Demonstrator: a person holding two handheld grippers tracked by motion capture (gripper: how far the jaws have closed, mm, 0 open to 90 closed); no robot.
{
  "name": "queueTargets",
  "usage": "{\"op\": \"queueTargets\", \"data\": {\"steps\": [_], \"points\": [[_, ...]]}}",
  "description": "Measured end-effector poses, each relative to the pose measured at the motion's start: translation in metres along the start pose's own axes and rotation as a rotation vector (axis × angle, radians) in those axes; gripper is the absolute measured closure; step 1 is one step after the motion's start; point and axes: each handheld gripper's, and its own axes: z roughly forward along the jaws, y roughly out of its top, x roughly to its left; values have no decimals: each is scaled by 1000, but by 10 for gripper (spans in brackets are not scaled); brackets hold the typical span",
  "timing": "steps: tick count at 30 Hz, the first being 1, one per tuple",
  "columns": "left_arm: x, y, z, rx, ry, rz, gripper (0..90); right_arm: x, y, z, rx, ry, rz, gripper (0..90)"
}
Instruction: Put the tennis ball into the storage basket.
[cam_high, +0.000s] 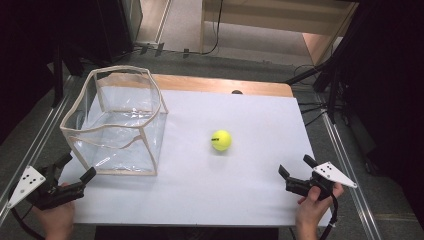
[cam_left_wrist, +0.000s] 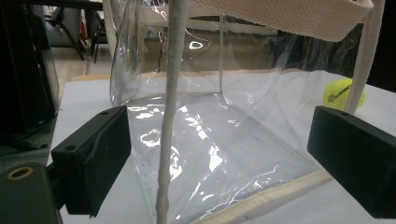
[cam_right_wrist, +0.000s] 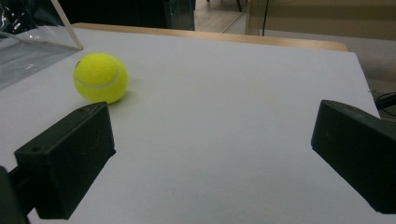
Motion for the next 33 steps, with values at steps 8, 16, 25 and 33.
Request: {"op": "queueTargets", "data": {"steps": [8, 16, 25, 33], "points": [[0, 0, 0, 1, 0, 3, 65, 6, 17, 14, 28, 33, -6, 0], [-2, 0, 1, 9, 1, 17, 65, 12, 32, 30, 62, 60, -9, 0], [-2, 0, 1, 7, 0, 12, 65, 19, 45, 44, 88, 93, -33, 0], [-2, 0, 1, 2, -2, 7, 65, 27, 54, 56, 113, 114, -52, 0]]}}
